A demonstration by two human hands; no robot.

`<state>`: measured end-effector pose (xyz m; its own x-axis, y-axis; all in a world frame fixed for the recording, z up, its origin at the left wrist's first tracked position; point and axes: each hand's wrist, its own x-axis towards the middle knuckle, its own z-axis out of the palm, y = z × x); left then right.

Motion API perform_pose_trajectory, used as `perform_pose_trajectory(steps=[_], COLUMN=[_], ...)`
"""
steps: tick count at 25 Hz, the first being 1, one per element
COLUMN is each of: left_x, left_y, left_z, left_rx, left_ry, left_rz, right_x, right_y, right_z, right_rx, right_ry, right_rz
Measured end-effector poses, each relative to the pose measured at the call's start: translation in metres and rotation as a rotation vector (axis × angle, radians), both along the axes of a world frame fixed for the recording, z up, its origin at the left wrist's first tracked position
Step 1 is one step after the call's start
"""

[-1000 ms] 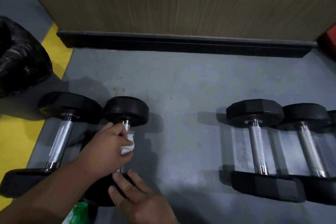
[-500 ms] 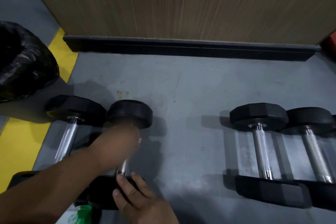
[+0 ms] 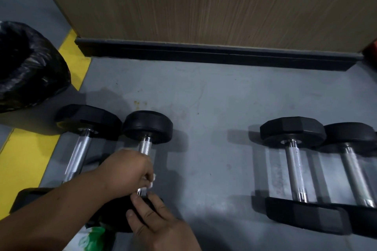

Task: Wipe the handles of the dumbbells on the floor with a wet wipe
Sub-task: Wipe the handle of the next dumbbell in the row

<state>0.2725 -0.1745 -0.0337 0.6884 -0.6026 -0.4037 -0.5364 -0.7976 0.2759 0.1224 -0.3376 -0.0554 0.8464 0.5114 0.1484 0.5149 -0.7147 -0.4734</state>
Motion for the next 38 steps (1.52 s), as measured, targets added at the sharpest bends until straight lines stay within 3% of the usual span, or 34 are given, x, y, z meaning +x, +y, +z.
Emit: perform_pose_trajectory(steps=[3, 9, 17, 25, 31, 35, 38], left_x=[0.008, 0.006, -0.008, 0.01, 0.01, 0.004, -0.003], left_y=[-0.004, -0.011, -0.002, 0.001, 0.008, 0.01, 0.013], left_z=[-0.002, 0.002, 0.011, 0.006, -0.002, -0.003, 0.001], left_rx=[-0.041, 0.007, 0.101, 0.021, -0.282, -0.272, -0.104], left_ry=[-0.192, -0.263, 0.159, 0.023, -0.163, -0.081, 0.096], left_rz=[0.14, 0.153, 0.163, 0.281, 0.395, 0.413, 0.361], right_x=[0.001, 0.002, 0.004, 0.008, 0.008, 0.01, 0.009], right_y=[0.003, 0.007, 0.008, 0.016, 0.023, 0.024, 0.022], right_z=[0.003, 0.001, 0.01, 0.014, 0.009, 0.005, 0.004], right_rx=[-0.01, -0.02, -0.024, 0.026, 0.062, 0.067, 0.045], right_ry=[0.001, 0.005, -0.03, -0.035, -0.029, -0.065, -0.08], right_rz=[-0.009, -0.015, -0.001, -0.008, -0.037, -0.041, -0.023])
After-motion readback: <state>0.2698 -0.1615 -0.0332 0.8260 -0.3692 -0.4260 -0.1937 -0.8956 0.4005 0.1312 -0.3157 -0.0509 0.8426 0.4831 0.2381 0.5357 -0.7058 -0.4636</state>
